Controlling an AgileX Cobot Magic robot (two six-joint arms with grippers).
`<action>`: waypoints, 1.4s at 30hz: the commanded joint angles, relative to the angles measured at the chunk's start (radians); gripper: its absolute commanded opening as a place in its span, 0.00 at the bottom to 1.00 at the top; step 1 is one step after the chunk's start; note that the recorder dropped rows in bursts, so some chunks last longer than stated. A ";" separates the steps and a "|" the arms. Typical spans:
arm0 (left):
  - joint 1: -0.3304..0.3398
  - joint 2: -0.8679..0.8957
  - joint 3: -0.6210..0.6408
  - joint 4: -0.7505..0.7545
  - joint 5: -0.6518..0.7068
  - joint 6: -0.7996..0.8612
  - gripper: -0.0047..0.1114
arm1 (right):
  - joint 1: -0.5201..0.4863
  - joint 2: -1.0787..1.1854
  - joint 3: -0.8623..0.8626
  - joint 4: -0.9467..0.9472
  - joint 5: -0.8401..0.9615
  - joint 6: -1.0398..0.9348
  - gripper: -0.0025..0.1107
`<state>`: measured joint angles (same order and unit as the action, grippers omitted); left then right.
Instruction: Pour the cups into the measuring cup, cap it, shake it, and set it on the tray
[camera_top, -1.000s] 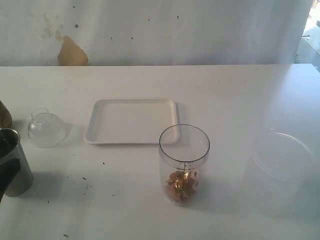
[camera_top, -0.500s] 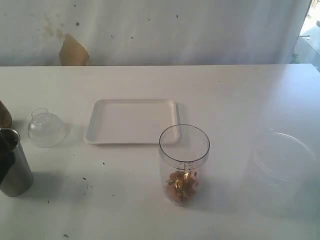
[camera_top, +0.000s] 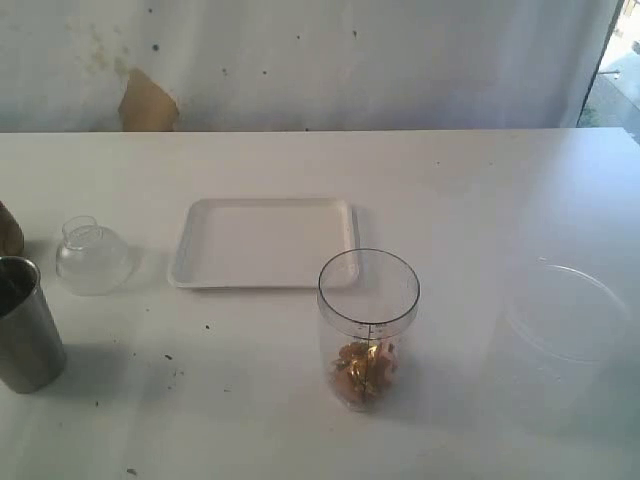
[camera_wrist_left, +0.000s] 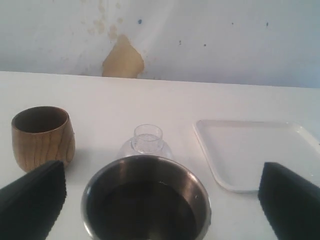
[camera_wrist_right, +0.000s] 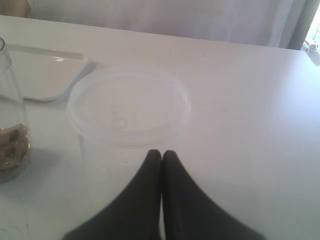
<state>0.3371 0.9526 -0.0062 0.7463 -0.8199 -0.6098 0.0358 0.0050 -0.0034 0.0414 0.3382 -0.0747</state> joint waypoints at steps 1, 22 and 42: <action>-0.001 0.001 0.006 -0.016 0.002 0.006 0.94 | 0.004 -0.005 0.003 -0.005 -0.003 0.000 0.02; -0.001 0.010 -0.066 0.094 -0.048 -0.122 0.94 | 0.004 -0.005 0.003 -0.005 -0.001 0.000 0.02; -0.001 0.357 -0.066 -0.037 -0.345 0.215 0.94 | 0.004 -0.005 0.003 -0.005 -0.001 0.000 0.02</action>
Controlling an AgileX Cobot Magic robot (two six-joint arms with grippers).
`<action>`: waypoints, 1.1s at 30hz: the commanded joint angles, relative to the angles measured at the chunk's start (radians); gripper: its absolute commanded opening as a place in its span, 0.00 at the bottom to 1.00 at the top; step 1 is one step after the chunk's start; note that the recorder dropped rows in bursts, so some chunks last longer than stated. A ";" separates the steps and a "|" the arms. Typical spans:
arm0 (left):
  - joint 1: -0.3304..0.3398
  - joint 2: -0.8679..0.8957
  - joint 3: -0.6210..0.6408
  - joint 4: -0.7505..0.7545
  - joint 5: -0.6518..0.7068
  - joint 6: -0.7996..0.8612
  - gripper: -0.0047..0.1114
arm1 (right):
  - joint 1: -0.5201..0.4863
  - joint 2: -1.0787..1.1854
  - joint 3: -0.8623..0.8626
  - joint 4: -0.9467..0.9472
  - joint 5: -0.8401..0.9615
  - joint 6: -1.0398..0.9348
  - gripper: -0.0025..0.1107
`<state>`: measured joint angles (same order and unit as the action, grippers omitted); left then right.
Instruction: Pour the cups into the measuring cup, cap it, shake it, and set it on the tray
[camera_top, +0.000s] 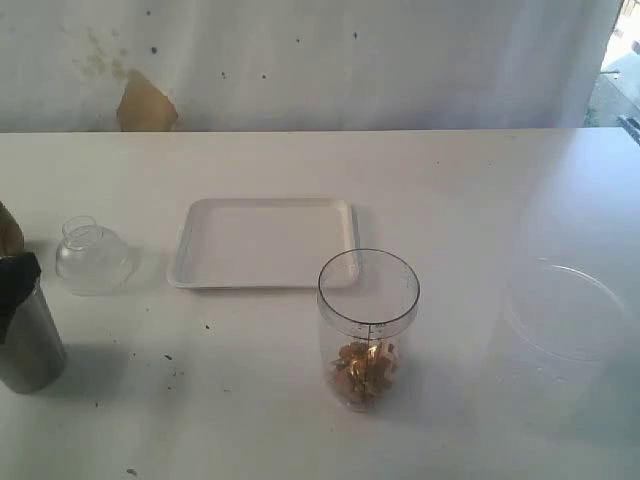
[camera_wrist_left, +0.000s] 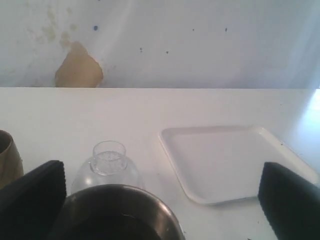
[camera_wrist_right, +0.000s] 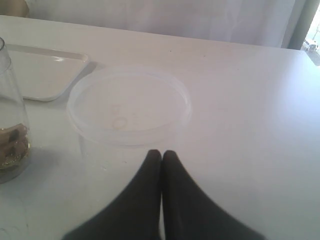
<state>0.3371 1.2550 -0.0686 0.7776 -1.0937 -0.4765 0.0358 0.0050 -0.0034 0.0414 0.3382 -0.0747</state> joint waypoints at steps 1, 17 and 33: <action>-0.001 0.067 -0.004 -0.087 -0.085 0.105 0.94 | 0.004 -0.005 0.003 -0.005 -0.001 0.000 0.02; -0.001 0.082 0.039 -0.029 -0.095 0.133 0.94 | 0.004 -0.005 0.003 -0.005 -0.001 0.000 0.02; -0.001 0.186 0.069 -0.081 -0.073 0.241 0.94 | 0.004 -0.005 0.003 -0.005 -0.003 0.000 0.02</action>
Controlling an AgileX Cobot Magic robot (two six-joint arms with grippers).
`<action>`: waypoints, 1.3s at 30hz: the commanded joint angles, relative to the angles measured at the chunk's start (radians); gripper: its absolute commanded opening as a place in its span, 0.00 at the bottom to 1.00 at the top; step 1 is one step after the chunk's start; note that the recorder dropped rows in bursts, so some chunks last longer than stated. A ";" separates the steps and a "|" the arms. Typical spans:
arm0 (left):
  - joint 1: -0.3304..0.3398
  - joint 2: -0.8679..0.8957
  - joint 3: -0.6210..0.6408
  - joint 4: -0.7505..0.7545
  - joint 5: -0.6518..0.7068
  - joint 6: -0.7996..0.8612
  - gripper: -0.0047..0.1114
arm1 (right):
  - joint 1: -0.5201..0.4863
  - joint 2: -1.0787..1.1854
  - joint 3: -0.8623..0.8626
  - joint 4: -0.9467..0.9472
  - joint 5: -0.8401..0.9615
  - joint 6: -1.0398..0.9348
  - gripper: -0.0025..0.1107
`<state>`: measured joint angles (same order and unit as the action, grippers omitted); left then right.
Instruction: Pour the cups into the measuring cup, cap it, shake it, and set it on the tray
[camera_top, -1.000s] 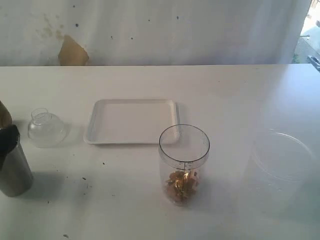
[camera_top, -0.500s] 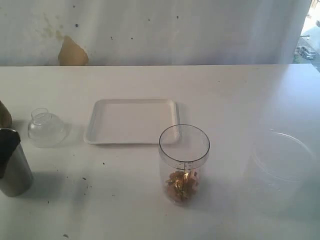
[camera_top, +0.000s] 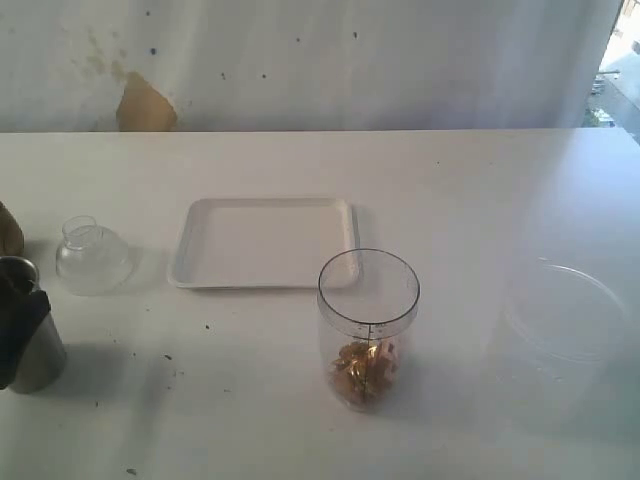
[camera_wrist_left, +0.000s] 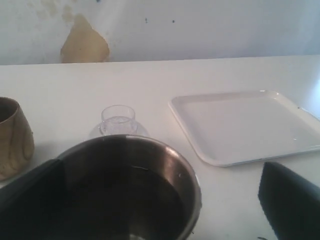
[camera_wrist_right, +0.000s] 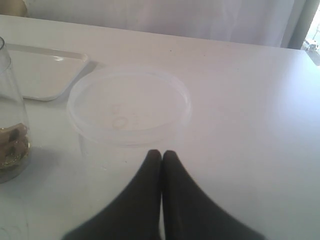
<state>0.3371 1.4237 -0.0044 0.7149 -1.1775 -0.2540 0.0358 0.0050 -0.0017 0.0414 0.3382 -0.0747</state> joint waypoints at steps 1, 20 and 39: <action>-0.001 0.017 0.004 -0.041 -0.031 0.039 0.94 | 0.004 -0.005 0.002 -0.005 -0.003 0.000 0.02; -0.001 0.017 0.004 -0.035 -0.044 0.016 0.94 | 0.004 -0.005 0.002 -0.005 -0.003 0.000 0.02; -0.001 -0.133 0.004 0.045 0.153 -0.047 0.94 | 0.004 -0.005 0.002 -0.005 -0.003 0.000 0.02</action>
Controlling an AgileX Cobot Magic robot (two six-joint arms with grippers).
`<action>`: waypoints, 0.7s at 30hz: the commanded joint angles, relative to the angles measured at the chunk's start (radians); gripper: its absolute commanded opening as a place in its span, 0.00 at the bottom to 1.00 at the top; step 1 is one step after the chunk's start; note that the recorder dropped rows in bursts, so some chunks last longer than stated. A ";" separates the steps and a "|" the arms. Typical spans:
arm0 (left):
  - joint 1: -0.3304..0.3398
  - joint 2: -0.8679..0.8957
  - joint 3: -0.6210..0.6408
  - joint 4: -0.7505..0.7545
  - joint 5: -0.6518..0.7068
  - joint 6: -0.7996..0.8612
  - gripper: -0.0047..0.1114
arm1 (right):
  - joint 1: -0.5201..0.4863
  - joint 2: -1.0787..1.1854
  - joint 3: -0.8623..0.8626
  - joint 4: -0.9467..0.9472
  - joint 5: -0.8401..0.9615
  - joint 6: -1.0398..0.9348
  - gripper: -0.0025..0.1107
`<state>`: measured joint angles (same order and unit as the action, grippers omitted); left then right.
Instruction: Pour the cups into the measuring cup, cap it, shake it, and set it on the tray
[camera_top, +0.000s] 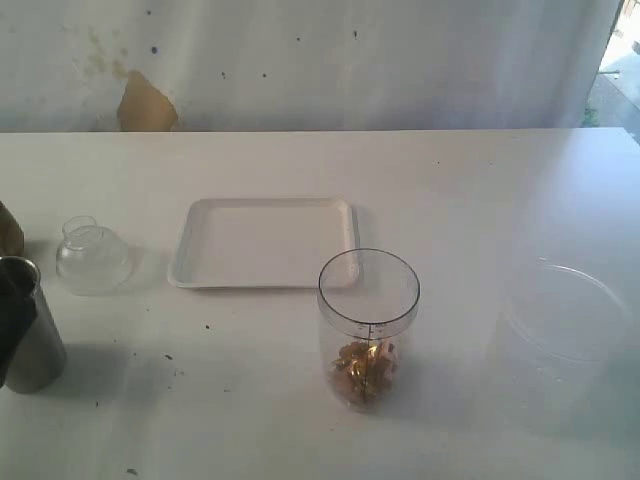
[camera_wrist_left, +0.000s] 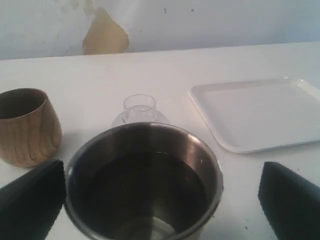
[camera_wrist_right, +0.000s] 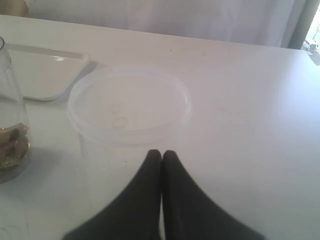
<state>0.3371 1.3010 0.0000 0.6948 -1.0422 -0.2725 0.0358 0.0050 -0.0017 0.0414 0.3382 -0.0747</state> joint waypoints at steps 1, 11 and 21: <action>-0.001 -0.010 0.000 0.077 0.002 -0.046 0.94 | 0.004 -0.005 0.002 -0.005 -0.003 0.000 0.02; -0.001 -0.010 0.000 0.072 0.128 -0.114 0.94 | 0.004 -0.005 0.002 -0.005 -0.003 0.000 0.02; -0.001 -0.008 0.000 0.079 0.085 -0.088 0.94 | 0.004 -0.005 0.002 -0.005 -0.003 0.000 0.02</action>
<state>0.3371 1.2838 -0.0109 0.7514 -0.9517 -0.3378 0.0358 0.0050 -0.0017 0.0414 0.3382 -0.0747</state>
